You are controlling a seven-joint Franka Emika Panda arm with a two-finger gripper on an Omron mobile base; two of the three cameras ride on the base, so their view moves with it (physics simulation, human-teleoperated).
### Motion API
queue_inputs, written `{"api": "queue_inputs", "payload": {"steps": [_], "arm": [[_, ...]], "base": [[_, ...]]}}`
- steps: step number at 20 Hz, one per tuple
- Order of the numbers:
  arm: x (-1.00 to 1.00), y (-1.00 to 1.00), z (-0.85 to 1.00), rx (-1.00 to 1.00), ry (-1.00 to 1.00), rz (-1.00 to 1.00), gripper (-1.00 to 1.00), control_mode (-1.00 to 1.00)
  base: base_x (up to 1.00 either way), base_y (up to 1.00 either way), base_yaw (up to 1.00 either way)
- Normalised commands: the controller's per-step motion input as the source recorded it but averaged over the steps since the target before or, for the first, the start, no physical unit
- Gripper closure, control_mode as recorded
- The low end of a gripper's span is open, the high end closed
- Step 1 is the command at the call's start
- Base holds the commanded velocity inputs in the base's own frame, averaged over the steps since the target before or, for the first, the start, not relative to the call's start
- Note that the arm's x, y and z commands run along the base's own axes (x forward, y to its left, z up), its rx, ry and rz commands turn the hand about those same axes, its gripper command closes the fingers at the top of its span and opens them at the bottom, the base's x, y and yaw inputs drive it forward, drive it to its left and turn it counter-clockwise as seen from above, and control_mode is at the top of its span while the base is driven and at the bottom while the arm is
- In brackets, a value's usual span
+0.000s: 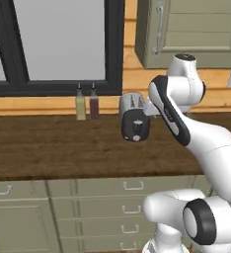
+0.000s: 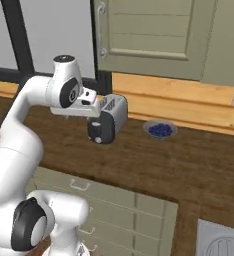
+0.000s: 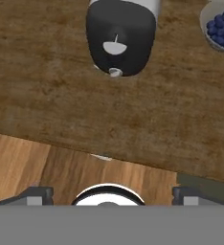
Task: Navigate to the stand mixer.
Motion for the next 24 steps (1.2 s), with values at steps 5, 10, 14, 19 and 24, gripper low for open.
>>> {"api": "queue_inputs", "payload": {"steps": [5,10,14,19,24], "arm": [[0.0,0.0,0.0,0.0,0.0,0.0,-1.0,1.0],[0.0,0.0,0.0,0.0,0.0,0.0,-1.0,1.0],[0.0,0.0,0.0,0.0,0.0,0.0,-1.0,1.0],[0.0,0.0,0.0,0.0,0.0,0.0,-1.0,1.0],[0.0,0.0,0.0,0.0,0.0,0.0,-1.0,1.0]], "base": [[0.0,0.62,0.69],[-0.05,0.16,0.84],[-0.17,0.0,0.8],[-0.15,0.02,0.85],[-0.08,0.01,0.89]]}}
